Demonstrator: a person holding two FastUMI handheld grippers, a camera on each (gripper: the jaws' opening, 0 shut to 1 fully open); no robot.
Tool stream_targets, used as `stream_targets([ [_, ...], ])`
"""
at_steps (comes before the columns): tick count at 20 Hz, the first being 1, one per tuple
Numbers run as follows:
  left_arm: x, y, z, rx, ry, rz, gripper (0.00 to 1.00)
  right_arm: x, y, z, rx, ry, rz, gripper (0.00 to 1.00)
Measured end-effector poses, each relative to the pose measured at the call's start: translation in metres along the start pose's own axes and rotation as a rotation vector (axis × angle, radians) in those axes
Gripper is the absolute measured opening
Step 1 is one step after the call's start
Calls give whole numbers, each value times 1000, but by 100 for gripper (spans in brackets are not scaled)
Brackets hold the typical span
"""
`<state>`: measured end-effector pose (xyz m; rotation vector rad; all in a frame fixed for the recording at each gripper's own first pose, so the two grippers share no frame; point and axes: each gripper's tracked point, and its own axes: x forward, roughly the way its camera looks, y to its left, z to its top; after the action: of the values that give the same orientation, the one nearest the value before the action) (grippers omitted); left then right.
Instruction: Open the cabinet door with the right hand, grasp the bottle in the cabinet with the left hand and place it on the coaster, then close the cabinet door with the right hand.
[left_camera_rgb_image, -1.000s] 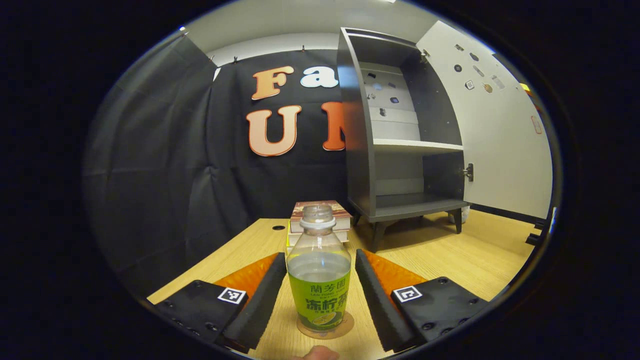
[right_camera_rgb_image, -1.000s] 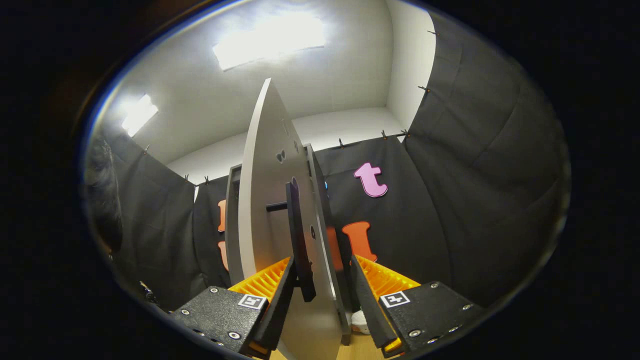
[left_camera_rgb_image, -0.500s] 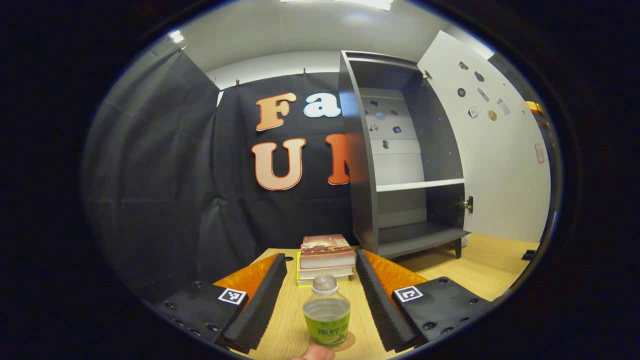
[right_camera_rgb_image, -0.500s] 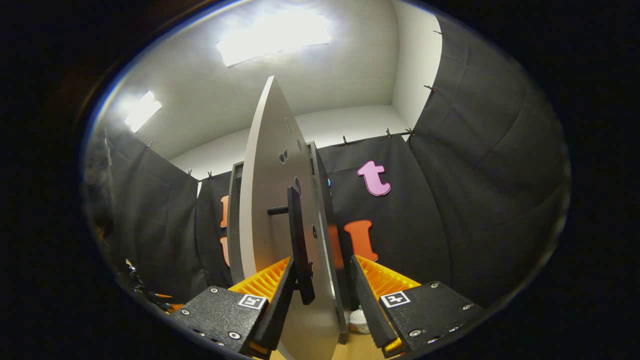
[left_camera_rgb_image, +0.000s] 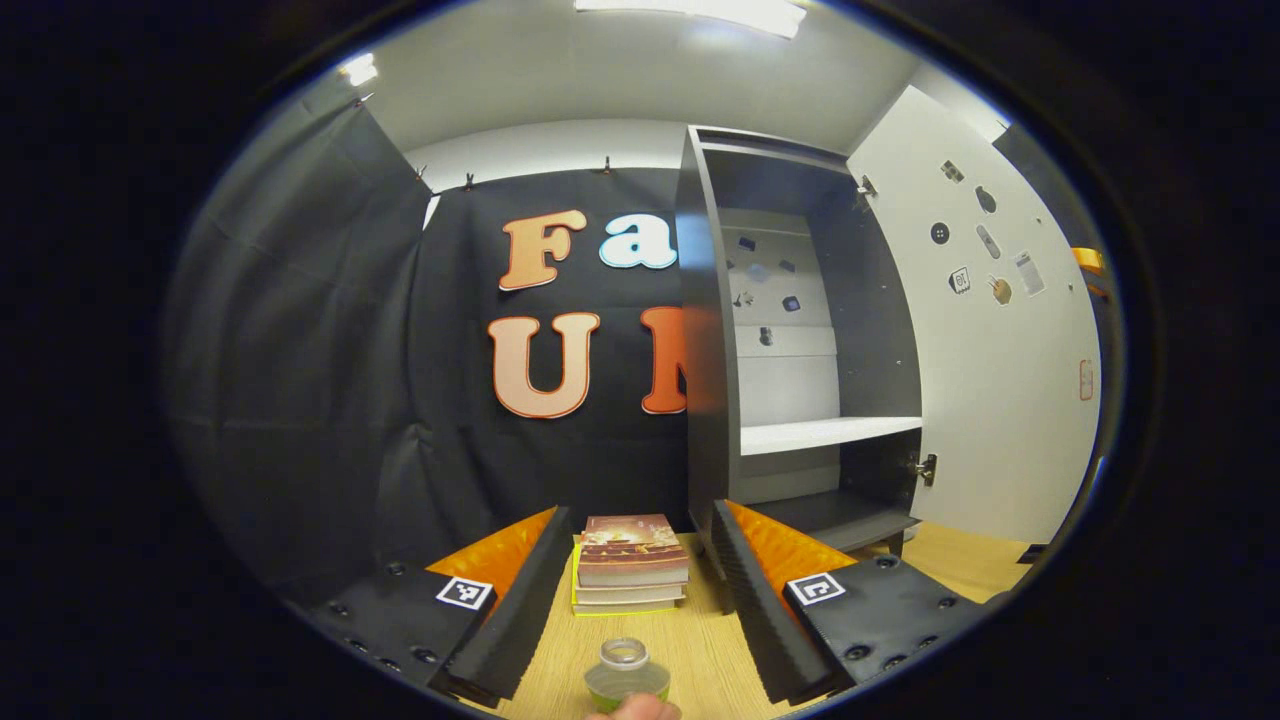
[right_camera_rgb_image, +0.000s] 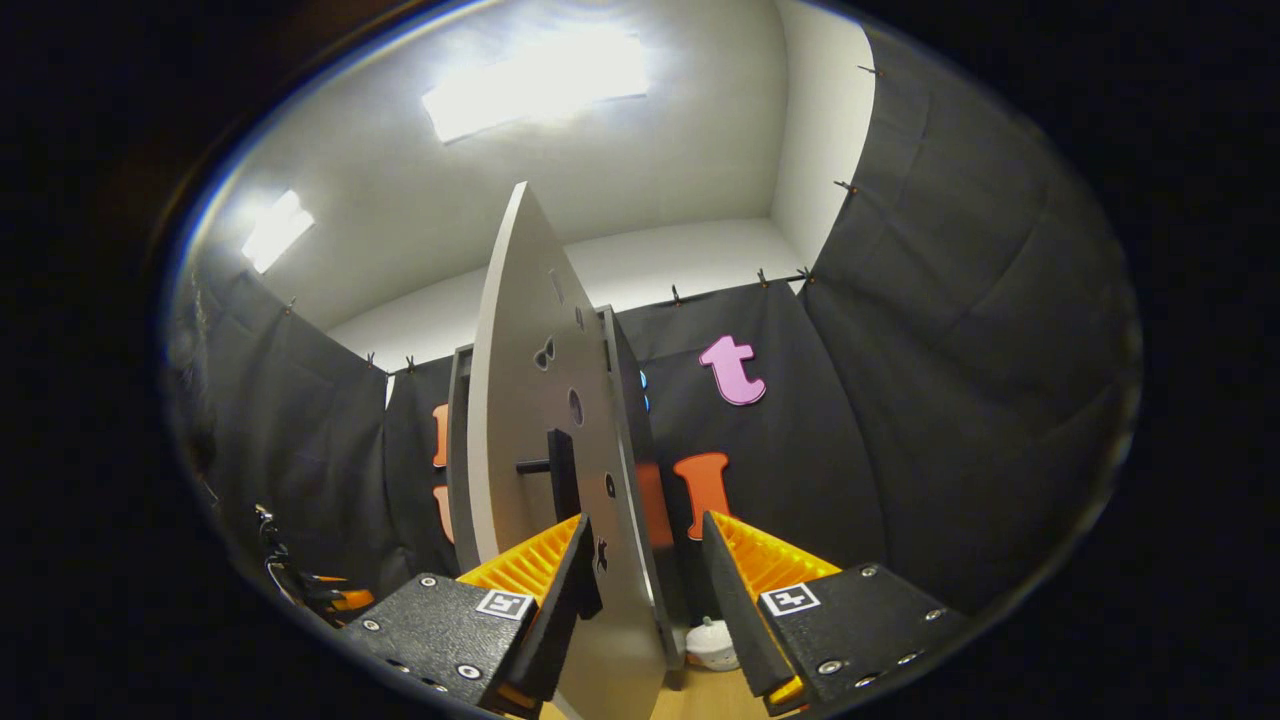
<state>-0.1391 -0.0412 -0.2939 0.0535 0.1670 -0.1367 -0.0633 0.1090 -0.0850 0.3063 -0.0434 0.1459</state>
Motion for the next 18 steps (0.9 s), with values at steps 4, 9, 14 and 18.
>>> stream_targets([
  [4,14,-15,11,35,6,-19,92,17,-17,-18,-40,117,-38,69],
  [9,23,-27,18,45,-6,-49,92,27,-9,-32,-36,176,-6,69],
  [14,33,-28,15,39,1,-64,92,19,7,-34,-124,195,67,70],
  [18,39,-32,15,16,-3,-86,92,25,30,-44,-88,227,129,68],
])
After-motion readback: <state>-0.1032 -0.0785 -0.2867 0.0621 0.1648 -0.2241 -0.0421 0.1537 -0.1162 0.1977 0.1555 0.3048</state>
